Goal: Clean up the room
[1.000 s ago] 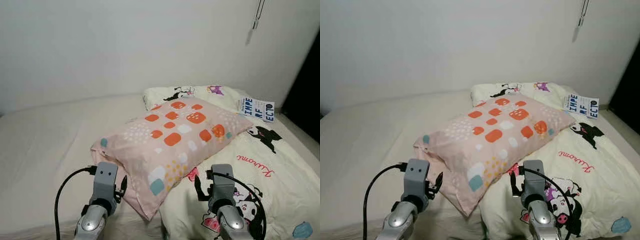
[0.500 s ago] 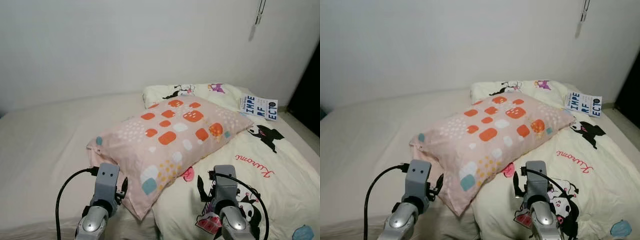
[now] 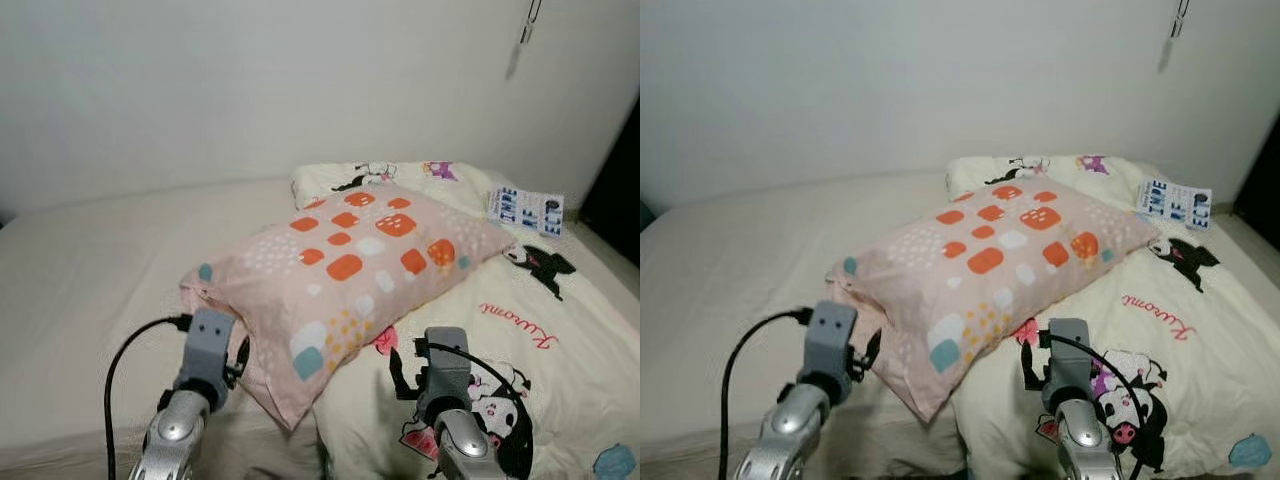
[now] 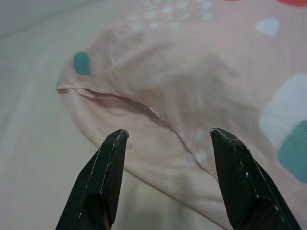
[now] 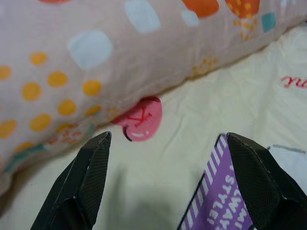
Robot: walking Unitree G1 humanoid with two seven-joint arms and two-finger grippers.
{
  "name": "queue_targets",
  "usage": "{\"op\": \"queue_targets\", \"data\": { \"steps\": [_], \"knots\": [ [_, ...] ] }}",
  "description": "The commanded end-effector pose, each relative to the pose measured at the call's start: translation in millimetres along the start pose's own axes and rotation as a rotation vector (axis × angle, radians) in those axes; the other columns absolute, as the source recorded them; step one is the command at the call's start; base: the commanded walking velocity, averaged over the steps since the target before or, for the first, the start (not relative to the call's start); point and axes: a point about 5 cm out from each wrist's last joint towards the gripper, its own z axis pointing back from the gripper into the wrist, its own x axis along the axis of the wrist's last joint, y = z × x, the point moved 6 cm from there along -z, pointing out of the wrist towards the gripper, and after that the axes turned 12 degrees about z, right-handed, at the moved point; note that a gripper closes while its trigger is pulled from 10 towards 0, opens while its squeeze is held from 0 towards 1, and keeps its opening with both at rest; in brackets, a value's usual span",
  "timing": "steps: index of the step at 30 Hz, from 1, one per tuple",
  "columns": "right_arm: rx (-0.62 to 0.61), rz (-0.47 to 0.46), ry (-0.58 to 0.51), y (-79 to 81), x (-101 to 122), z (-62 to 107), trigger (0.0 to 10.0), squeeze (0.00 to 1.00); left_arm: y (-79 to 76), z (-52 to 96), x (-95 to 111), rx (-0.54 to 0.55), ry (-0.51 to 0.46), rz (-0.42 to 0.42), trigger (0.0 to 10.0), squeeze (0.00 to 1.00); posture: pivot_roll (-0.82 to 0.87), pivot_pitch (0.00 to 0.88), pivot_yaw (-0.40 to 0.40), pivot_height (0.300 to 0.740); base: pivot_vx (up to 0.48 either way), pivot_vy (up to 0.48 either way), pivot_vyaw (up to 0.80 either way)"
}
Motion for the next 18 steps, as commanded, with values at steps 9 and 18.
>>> {"op": "queue_targets", "data": {
  "steps": [9, 18],
  "knots": [
    [-0.03, -0.004, 0.0, -10.4, 0.0, -1.7, 10.0, 0.0, 16.2, -22.4, 25.3, -0.067, -0.03, 0.055, 10.0, 0.0, 0.0, 0.137, 0.056, 0.601, 0.0, 0.0, 0.0],
    [-0.042, -0.014, -0.008, -16.6, 2.2, -2.0, 10.0, 0.0, 19.4, -43.7, 48.4, -0.158, -0.02, 0.067, 10.0, 0.0, 0.0, 0.141, 0.059, 0.582, 0.0, 0.0, 0.0]
  ]
}}
